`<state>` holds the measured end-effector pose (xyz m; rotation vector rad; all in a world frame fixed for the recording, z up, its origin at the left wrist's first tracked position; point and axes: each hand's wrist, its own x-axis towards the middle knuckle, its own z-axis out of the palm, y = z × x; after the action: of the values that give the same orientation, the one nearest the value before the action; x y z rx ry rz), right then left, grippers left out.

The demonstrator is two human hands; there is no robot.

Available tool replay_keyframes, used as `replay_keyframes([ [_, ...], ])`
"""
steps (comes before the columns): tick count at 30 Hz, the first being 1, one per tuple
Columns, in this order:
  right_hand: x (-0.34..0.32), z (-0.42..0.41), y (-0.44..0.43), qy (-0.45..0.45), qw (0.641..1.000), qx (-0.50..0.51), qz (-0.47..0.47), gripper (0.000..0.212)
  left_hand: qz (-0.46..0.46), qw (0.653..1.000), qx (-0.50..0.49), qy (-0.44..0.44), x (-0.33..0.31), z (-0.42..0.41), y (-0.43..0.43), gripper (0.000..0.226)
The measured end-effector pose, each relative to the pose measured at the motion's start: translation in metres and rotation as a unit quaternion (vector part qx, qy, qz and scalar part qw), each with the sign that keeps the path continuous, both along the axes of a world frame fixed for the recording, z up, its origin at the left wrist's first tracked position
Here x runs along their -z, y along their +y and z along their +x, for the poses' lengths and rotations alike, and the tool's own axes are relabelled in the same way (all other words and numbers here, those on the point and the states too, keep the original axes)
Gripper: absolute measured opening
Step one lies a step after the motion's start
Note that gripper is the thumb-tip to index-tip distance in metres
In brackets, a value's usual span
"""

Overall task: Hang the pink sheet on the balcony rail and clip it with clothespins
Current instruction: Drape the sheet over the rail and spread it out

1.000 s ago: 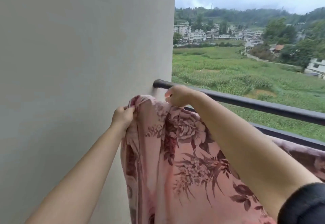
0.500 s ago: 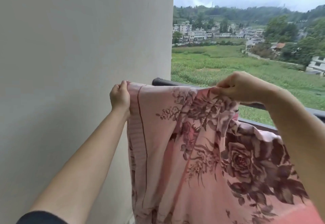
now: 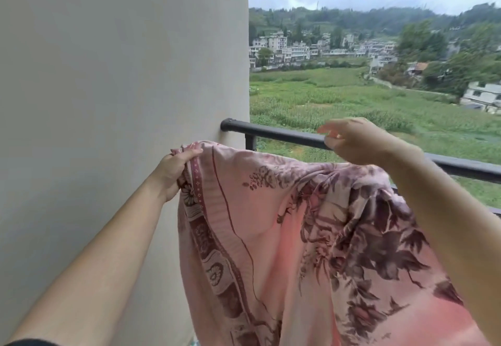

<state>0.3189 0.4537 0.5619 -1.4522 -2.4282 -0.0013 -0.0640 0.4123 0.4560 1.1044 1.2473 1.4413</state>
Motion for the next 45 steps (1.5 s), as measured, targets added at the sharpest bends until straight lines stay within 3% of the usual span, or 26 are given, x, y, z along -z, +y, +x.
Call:
replay_keyframes([
  [2, 0.011, -0.033, -0.012, 0.021, 0.996, -0.065, 0.057, 0.044, -0.011, 1.000, 0.004, -0.023, -0.006, 0.010, -0.006, 0.045],
  [4, 0.028, -0.065, -0.025, -0.010, 0.990, -0.121, 0.067, 0.055, -0.047, 0.994, 0.002, -0.101, -0.011, 0.019, -0.010, 0.068],
  [6, 0.043, -0.083, -0.035, -0.043, 0.981, -0.169, 0.085, 0.045, -0.080, 0.979, -0.009, -0.185, -0.011, 0.026, -0.011, 0.085],
  [9, 0.040, -0.078, -0.037, 0.011, 0.971, -0.191, 0.142, 0.027, -0.120, 0.975, 0.021, -0.184, -0.008, 0.030, -0.014, 0.071],
  [12, 0.017, -0.049, -0.037, 0.056, 0.963, -0.185, 0.187, 0.027, -0.150, 0.974, 0.073, -0.153, -0.007, 0.022, -0.027, 0.057],
  [15, -0.008, -0.009, -0.037, 0.033, 0.960, -0.138, 0.242, 0.031, -0.171, 0.979, 0.018, -0.109, -0.018, 0.008, -0.036, 0.044],
  [20, -0.019, 0.035, -0.051, 0.027, 0.946, -0.042, 0.319, 0.029, -0.022, 0.982, -0.129, -0.133, -0.050, 0.001, -0.022, 0.026],
  [21, -0.015, 0.035, -0.057, 0.002, 0.955, -0.047, 0.293, 0.032, -0.004, 0.979, -0.158, -0.131, -0.055, 0.004, -0.019, 0.023],
  [23, -0.002, 0.031, -0.071, -0.080, 0.984, -0.050, 0.154, 0.039, 0.025, 0.969, -0.216, -0.118, -0.061, 0.012, -0.016, 0.015],
  [25, 0.004, 0.030, -0.078, -0.142, 0.988, -0.025, 0.062, 0.049, 0.024, 0.967, -0.240, -0.081, -0.061, 0.019, -0.013, 0.015],
  [27, -0.002, 0.030, -0.076, -0.144, 0.989, -0.010, 0.046, 0.065, -0.049, 0.981, -0.184, -0.039, -0.058, 0.024, -0.010, 0.038],
  [29, -0.007, 0.021, -0.072, -0.088, 0.995, -0.021, 0.039, 0.075, -0.138, 0.982, -0.123, 0.024, -0.053, 0.026, -0.009, 0.060],
  [32, -0.001, -0.013, -0.056, -0.033, 0.988, -0.061, 0.139, 0.061, -0.198, 0.968, -0.084, 0.129, -0.049, 0.028, -0.011, 0.045],
  [34, 0.011, -0.042, -0.044, -0.008, 0.994, -0.073, 0.078, 0.045, -0.163, 0.977, -0.035, 0.131, -0.050, 0.028, -0.012, 0.037],
  [36, 0.023, -0.062, -0.033, -0.020, 0.996, -0.070, -0.058, 0.048, -0.087, 0.990, -0.044, 0.106, -0.055, 0.027, -0.009, 0.035],
  [38, 0.029, -0.065, -0.027, 0.015, 0.992, -0.061, -0.109, 0.050, -0.013, 0.994, -0.075, 0.080, -0.064, 0.030, -0.006, 0.028],
  [39, 0.028, -0.061, -0.028, 0.038, 0.995, -0.048, -0.078, 0.049, 0.010, 0.994, -0.092, 0.061, -0.068, 0.033, -0.004, 0.030],
  [41, 0.020, -0.044, -0.028, 0.076, 0.992, -0.017, 0.097, 0.049, 0.055, 0.989, -0.136, 0.014, -0.077, 0.033, 0.002, 0.038],
  [45, -0.010, -0.008, -0.043, 0.197, 0.909, 0.015, 0.367, 0.053, 0.108, 0.970, -0.220, -0.002, -0.088, 0.025, 0.022, 0.035],
])
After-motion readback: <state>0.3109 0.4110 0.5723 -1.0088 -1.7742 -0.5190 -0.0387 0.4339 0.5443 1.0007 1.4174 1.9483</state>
